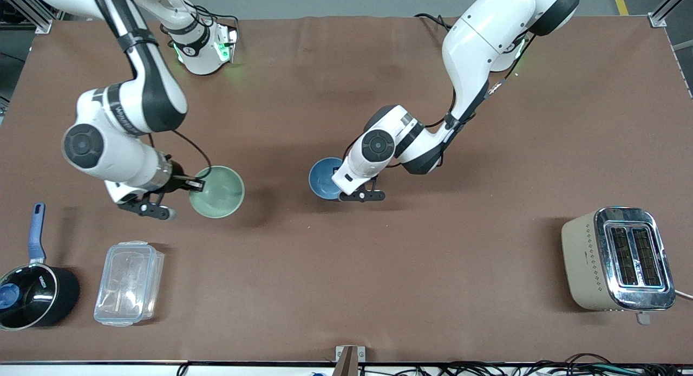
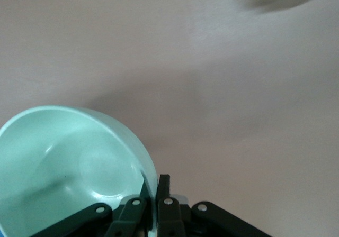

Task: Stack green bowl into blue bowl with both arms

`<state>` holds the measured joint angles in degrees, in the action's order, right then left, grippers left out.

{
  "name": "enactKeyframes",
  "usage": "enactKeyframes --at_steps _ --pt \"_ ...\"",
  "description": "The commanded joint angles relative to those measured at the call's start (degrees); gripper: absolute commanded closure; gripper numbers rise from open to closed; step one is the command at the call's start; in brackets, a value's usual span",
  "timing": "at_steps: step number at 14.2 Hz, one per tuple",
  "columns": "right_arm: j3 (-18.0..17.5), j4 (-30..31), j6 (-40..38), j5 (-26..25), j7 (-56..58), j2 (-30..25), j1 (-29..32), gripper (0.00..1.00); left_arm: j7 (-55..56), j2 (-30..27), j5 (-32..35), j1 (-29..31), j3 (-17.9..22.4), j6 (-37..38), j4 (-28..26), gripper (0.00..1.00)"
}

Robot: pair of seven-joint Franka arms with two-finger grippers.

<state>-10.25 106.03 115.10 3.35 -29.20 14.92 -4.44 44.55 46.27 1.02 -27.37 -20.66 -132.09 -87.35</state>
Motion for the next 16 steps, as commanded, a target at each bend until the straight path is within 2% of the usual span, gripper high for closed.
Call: enactKeyframes --at_steps 1,3,5,9,10,13,16 --pt "-2.8 -1.6 0.6 0.3 -6.0 0.5 -0.9 1.00 0.0 -2.6 0.2 0.6 0.9 1.0 1.9 0.00" --pt "-4.4 -1.3 2.0 0.3 -11.4 0.5 -2.5 1.00 -0.1 -6.3 0.3 3.2 1.7 4.5 3.6 0.00" --pt "-5.5 -1.3 3.7 0.3 -16.0 0.6 -4.7 0.99 -0.6 -11.7 2.5 7.7 1.7 11.5 5.8 0.00" --pt "-5.6 -1.4 10.2 -0.4 -27.7 4.2 -10.8 0.99 -4.0 -20.9 8.0 16.5 1.6 23.8 7.3 0.00" --pt "-5.5 -1.3 11.4 -0.8 -31.0 5.2 -12.5 0.99 -6.7 -23.4 9.9 19.0 1.5 26.0 7.4 0.00" --pt "-5.5 -0.8 14.4 -1.8 -36.1 8.3 -15.8 0.99 -17.6 -28.9 9.6 25.4 1.0 29.2 7.4 0.00" --pt "-5.5 -0.7 15.8 -4.0 -41.2 10.7 -18.4 0.99 -26.3 -32.3 8.0 28.3 1.1 34.6 7.2 0.00"
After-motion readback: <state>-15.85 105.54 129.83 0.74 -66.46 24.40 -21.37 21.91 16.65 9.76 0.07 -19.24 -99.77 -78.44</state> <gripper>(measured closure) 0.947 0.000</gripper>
